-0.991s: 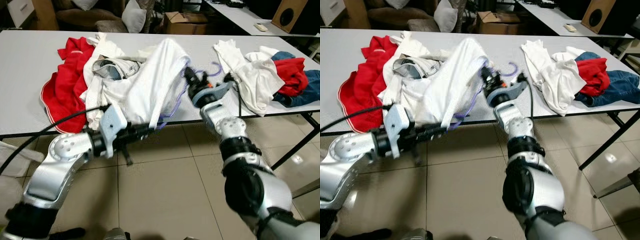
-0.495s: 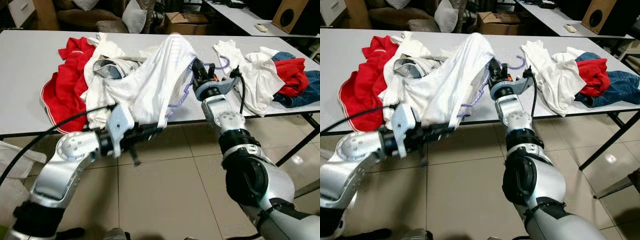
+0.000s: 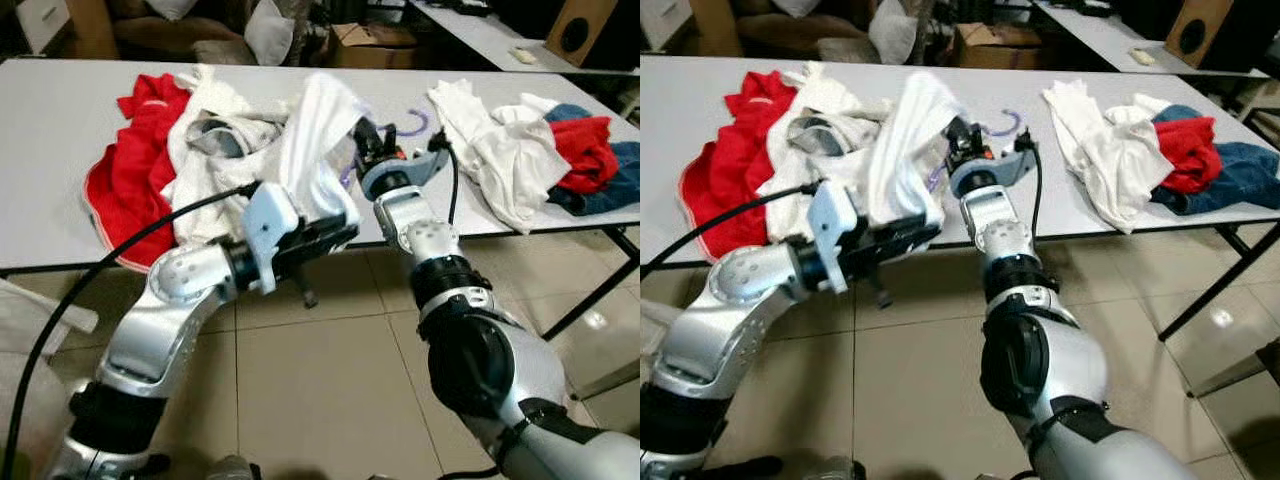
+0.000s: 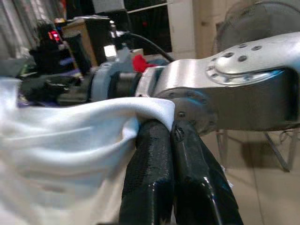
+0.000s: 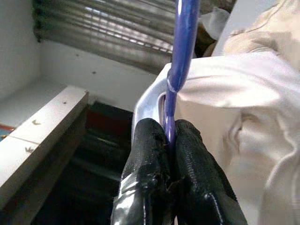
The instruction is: Hang hanger
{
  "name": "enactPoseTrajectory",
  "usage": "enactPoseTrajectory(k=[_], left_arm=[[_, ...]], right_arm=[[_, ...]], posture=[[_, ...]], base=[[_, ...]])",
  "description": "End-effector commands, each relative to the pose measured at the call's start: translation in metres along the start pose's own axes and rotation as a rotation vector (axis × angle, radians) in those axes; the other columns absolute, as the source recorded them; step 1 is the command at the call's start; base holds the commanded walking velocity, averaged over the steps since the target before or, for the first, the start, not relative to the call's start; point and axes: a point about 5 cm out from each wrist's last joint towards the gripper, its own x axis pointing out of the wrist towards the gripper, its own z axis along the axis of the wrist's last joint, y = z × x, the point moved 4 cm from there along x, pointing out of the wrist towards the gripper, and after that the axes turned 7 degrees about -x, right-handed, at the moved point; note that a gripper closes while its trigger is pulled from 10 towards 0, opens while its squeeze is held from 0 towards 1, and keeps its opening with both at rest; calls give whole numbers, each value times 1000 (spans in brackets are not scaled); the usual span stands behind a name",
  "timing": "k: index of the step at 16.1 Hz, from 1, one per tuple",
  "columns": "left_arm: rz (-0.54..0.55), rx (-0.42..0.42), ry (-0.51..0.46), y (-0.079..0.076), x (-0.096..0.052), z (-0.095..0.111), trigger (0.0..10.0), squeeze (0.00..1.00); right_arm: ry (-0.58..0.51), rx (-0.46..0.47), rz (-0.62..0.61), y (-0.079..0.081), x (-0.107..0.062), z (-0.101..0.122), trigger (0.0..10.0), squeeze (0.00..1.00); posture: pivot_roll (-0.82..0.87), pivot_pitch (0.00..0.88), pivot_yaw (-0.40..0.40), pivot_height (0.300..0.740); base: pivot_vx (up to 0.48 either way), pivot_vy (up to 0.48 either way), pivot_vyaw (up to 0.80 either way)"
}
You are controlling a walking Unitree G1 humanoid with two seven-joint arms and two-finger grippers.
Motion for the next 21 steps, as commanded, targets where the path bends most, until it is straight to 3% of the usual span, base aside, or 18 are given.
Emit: enactPoseTrajectory(k=[1,3,5,6,7,8,10,11,19,20,21], left_arm=[[46,55,-2,7,6,3,0,0],[162,98,-31,26,2,11,0,0],[183,101,-32,32,-3,17,0,0],[169,115,15,30,-4,11,0,0],[170,135,82,29,-4,0,5686,0],[194,157,105,32,-4,-3,10000,0],[223,113,102,39,-5,0,10000,0],[273,87,111,51,-11,2,10000,1000],[317,58,166,73,-33,0,10000,1000],[339,56,162,77,-36,1,10000,1000],[395,51,154,86,-42,2,10000,1000]], right_arm=[[0,1,12,9,2,-1,10000,0],[20,-113,-16,5,0,-2,10000,0],[31,-151,-47,-7,-5,3,10000,0],[30,-143,-44,-7,-6,5,10000,0],[24,-130,-43,-6,-7,7,10000,0],[19,-121,-41,-5,-7,7,10000,0],[17,-104,-46,-6,-8,8,10000,0],[22,-107,-44,-5,-8,8,10000,0],[32,-116,-58,-12,-14,14,10000,0],[67,-201,-57,-13,-15,12,10000,0],[133,-346,-50,-15,-17,6,10000,0]], posture=[[15,0,-76,740],[11,0,-66,740],[14,0,-60,740],[16,0,-59,740],[22,0,-54,740],[23,0,-53,740],[28,0,-50,740],[34,0,-44,740],[38,0,-22,740],[38,0,-21,740],[38,0,-21,740]], base=[[0,0,0],[0,0,0],[0,0,0],[0,0,0],[0,0,0],[0,0,0],[0,0,0],[0,0,0],[0,0,0],[0,0,0],[0,0,0]])
